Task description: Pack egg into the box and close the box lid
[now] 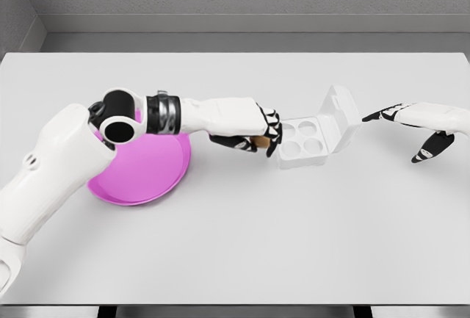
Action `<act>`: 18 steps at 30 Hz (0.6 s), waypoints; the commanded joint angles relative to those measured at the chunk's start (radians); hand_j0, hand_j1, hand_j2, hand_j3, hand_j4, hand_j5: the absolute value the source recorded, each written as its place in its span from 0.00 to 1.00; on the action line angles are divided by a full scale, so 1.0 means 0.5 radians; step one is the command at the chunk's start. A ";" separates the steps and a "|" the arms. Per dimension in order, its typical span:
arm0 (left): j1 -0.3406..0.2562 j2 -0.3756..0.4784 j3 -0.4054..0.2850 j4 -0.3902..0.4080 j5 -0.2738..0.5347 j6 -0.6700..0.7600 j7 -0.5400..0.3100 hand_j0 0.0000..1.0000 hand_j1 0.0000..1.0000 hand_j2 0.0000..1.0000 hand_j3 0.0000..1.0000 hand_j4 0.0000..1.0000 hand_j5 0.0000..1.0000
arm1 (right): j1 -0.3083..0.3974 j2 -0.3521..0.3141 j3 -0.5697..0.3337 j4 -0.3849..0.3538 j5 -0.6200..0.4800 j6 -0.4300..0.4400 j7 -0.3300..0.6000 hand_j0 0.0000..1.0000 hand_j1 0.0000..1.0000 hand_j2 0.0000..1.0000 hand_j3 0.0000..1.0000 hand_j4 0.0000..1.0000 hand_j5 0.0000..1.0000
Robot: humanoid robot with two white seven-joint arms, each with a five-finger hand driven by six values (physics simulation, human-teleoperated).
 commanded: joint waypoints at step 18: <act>-0.071 -0.238 0.006 0.286 0.121 0.006 0.001 0.41 0.41 0.41 0.41 0.41 0.41 | 0.000 -0.003 -0.007 0.013 -0.010 0.007 -0.001 1.00 1.00 1.00 1.00 1.00 1.00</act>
